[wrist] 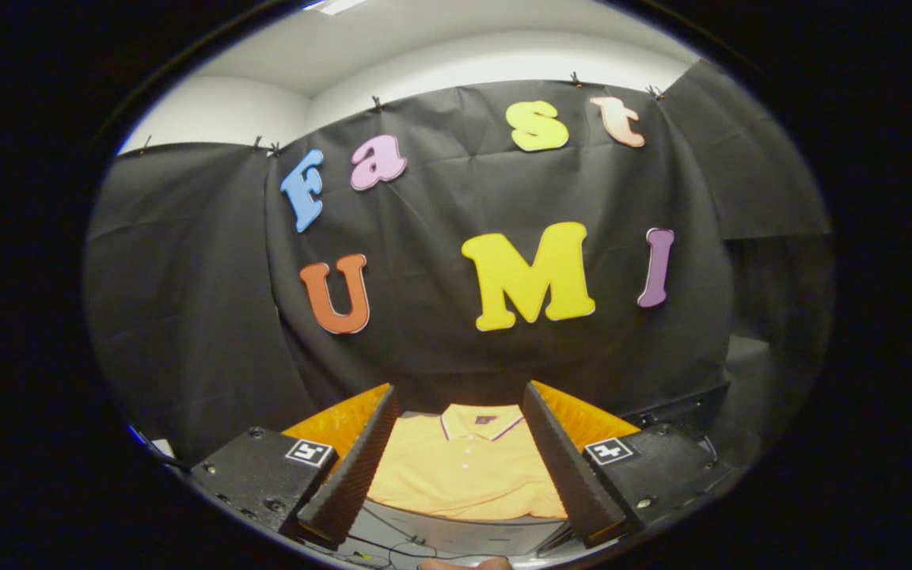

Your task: Put the clothes into the washing machine and then close the washing machine lid.

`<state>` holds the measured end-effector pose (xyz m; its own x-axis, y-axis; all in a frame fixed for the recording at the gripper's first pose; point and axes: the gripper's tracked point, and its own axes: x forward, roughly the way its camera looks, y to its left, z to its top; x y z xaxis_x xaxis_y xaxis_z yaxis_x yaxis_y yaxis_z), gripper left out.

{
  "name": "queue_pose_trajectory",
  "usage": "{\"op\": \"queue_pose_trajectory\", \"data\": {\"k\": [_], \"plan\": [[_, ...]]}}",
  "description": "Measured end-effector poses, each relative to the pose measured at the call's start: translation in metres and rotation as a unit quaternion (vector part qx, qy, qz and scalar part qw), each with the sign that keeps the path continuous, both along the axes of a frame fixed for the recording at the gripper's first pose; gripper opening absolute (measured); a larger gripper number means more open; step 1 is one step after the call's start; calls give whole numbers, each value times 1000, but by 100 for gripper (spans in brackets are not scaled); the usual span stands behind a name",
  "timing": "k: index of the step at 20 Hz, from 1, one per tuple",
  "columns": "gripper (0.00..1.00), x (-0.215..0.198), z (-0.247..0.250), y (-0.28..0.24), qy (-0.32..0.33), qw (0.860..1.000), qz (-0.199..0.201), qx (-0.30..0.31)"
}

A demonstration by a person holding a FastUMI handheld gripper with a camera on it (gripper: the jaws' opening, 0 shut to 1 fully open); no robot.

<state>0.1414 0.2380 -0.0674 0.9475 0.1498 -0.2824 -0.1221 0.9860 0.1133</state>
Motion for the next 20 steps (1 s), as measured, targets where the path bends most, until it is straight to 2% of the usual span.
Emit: {"op": "queue_pose_trajectory", "data": {"k": [5,9,12,14,17,20], "plan": [[100,26,-37,25,83,996,8,-23],[100,52,-77,29,151,986,15,-61],[100,71,-107,30,211,976,25,-49],[100,83,-131,31,266,963,28,-34],[99,97,-164,29,350,936,29,-23],[99,108,-184,27,403,914,35,-23]]}}
